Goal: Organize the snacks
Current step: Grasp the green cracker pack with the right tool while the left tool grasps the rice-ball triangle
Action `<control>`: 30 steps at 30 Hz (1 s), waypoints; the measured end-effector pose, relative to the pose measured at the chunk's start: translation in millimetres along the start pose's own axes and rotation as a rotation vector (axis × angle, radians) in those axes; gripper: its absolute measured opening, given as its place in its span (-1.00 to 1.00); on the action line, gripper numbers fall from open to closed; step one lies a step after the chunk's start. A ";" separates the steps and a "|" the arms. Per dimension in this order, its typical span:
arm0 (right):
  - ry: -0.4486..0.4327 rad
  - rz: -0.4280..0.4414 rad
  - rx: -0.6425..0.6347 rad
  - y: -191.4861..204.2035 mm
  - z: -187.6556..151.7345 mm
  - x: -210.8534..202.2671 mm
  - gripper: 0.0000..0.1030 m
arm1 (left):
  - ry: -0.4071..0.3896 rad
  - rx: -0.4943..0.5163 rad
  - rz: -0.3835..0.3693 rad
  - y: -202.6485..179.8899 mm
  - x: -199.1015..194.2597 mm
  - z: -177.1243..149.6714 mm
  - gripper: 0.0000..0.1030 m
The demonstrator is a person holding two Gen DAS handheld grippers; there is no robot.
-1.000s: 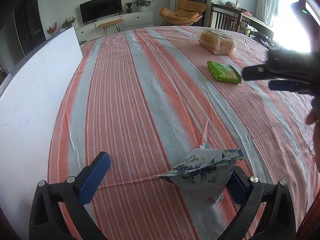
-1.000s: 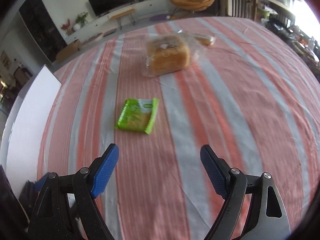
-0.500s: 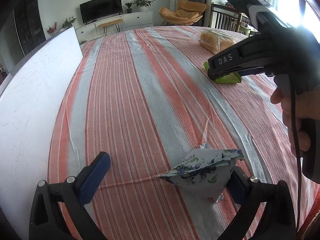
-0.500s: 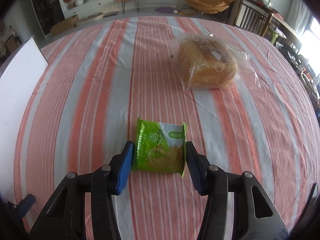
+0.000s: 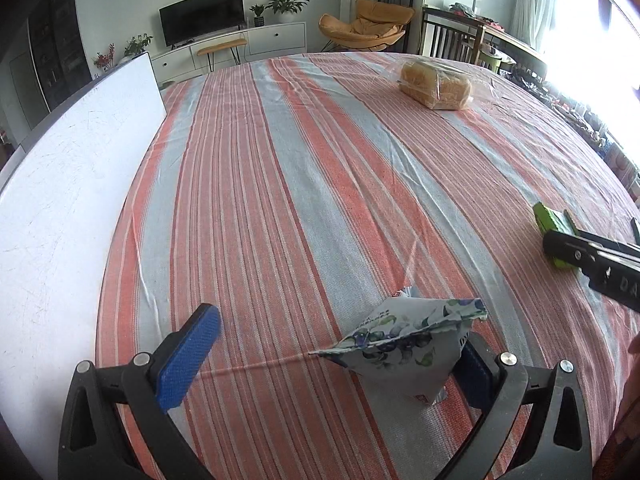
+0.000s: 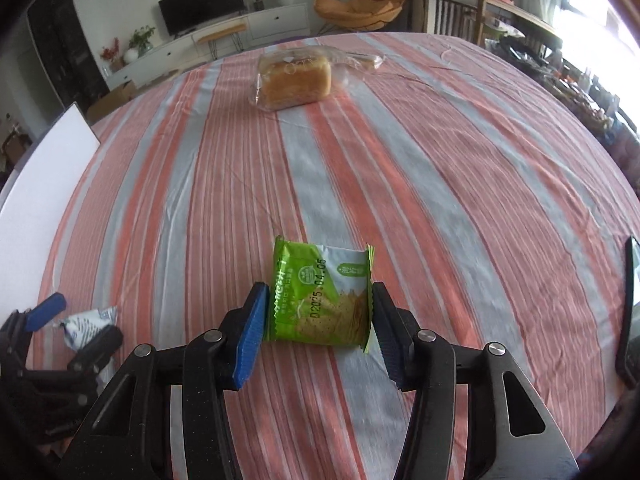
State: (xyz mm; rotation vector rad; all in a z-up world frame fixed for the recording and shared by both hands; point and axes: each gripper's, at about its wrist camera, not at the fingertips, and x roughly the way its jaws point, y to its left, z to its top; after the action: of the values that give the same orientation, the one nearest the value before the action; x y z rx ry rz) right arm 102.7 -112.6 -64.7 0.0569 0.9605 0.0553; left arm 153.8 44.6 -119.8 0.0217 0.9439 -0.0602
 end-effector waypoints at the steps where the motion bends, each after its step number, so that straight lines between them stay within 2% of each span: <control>1: -0.016 -0.010 -0.010 2.0 -4.6 -1.7 0.05 | 0.000 0.000 0.000 0.2 -0.1 0.0 1.00; 5: -0.058 -0.038 -0.042 5.8 -12.9 -4.3 0.06 | 0.000 0.000 0.000 0.1 -0.2 0.0 1.00; 11: -0.073 -0.002 -0.016 -5.5 -16.2 -7.8 0.06 | 0.009 0.003 -0.013 0.9 -0.2 1.2 1.00; 13: -0.082 0.026 0.015 -12.7 -18.1 -9.7 0.06 | 0.051 -0.008 -0.088 8.2 -1.0 7.8 0.99; 15: -0.086 0.048 0.049 -19.2 -19.3 -11.1 0.06 | 0.074 -0.127 -0.220 28.5 -9.3 13.6 0.99; 16: -0.088 0.059 0.065 -22.1 -19.0 -11.3 0.06 | 0.066 -0.195 -0.264 39.8 -15.4 14.5 0.99; 18: -0.090 0.069 0.081 -24.2 -19.1 -11.1 0.06 | 0.058 -0.278 -0.316 55.0 -24.9 13.7 0.99; 20: -0.090 0.064 0.077 -23.2 -18.8 -10.5 0.06 | 0.069 -0.257 -0.333 55.3 -28.7 11.4 0.99; 25: -0.092 0.070 0.086 -22.6 -18.7 -10.6 0.06 | 0.089 -0.091 -0.277 13.7 -28.6 -1.7 0.99; 28: -0.095 0.080 0.098 -24.1 -20.2 -12.3 0.06 | 0.078 0.000 -0.156 -16.9 -21.5 -3.6 0.98; 29: -0.096 0.084 0.106 -25.6 -21.2 -13.4 0.06 | 0.078 0.025 -0.114 -25.5 -17.7 -4.5 0.91; 30: -0.096 0.089 0.116 -27.3 -21.9 -14.1 0.06 | 0.072 0.045 -0.066 -31.5 -15.0 -5.6 0.69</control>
State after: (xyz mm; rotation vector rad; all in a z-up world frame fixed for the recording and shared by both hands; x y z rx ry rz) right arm 77.3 -140.3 -67.7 0.2080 0.8642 0.0782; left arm 138.5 14.1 -110.7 0.0345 1.0149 -0.1423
